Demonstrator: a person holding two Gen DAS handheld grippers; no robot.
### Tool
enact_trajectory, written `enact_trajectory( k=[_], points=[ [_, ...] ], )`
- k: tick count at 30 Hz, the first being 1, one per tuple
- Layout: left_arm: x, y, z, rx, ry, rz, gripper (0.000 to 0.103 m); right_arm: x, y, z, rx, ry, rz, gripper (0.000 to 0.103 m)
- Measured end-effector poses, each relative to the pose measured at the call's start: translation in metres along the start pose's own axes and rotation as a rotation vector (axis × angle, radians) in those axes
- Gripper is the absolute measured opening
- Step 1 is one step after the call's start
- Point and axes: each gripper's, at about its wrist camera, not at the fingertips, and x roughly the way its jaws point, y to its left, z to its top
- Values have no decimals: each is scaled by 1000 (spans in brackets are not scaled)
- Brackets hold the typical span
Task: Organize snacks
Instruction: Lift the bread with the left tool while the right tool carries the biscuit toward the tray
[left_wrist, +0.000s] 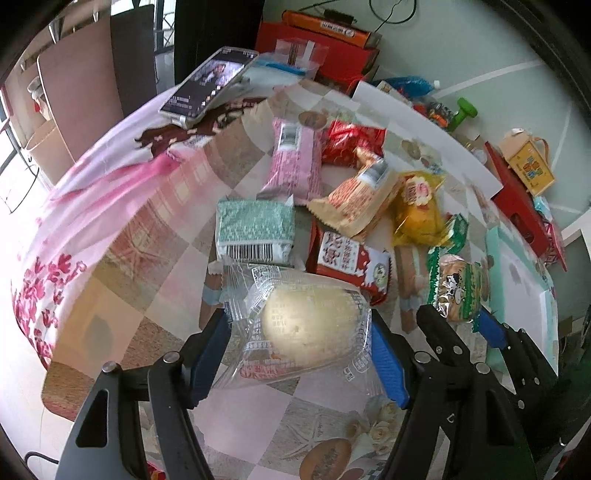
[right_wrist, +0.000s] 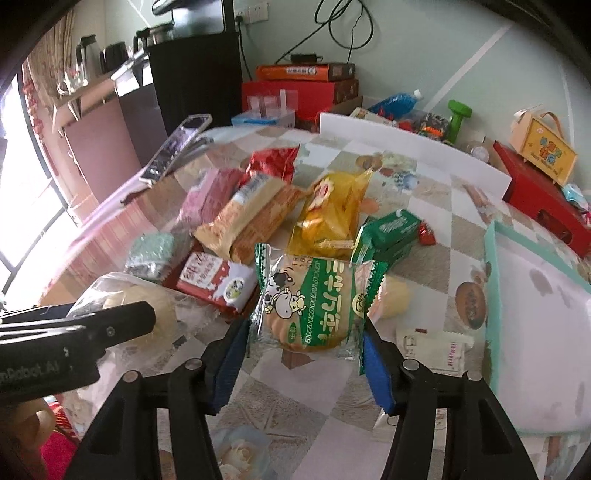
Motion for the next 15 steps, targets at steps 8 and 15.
enact_trajectory(
  k=[8,15],
  points=[
    [-14,-8,2,18,-38,9,74,-15,-10,4,18,-34,-19,62],
    [-26,-27,6,56,-58,13,74,-33,-34,10,67,-77,-53,62]
  ],
)
